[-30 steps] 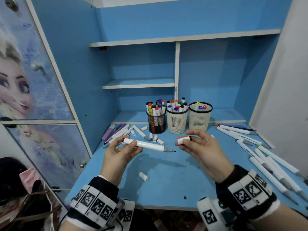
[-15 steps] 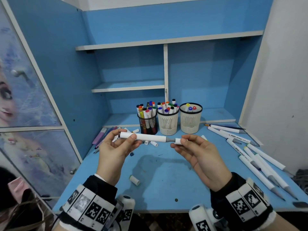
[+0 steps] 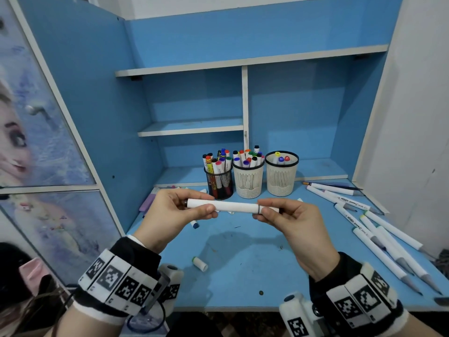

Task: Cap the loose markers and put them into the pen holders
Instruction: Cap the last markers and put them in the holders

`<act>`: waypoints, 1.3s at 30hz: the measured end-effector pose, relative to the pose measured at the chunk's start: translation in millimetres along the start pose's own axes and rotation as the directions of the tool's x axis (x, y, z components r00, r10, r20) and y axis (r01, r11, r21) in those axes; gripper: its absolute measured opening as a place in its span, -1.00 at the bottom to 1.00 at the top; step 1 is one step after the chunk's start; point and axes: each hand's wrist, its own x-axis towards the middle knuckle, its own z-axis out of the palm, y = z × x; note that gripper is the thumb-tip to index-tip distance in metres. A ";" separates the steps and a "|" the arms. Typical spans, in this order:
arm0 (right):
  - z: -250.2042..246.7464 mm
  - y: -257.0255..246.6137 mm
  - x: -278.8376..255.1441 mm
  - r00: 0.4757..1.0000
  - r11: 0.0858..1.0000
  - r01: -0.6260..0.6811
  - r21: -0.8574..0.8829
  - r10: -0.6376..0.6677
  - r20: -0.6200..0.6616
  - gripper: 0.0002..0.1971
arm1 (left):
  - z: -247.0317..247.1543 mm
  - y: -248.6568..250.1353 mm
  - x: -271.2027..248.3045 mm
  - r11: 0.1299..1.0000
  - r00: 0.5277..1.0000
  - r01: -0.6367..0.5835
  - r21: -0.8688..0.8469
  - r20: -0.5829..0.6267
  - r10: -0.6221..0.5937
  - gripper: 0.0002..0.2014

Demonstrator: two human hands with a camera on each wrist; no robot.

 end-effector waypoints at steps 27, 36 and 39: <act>-4.7 -12.9 43.0 0.943 0.846 0.008 -0.533 0.170 0.284 -0.88 | -12.3 -18.3 28.6 0.838 0.954 -0.024 0.545 0.264 -0.144 -0.73; -19.7 -51.8 103.0 0.995 0.874 0.095 -0.477 -0.074 0.063 -0.58 | -25.0 -89.0 33.9 0.444 0.765 -0.184 0.877 0.411 -0.496 -0.83; -26.3 -60.2 123.1 0.993 0.868 0.107 -0.485 -0.119 0.006 -0.49 | -24.6 -94.4 46.1 0.442 0.761 -0.189 0.877 0.415 -0.498 -0.84</act>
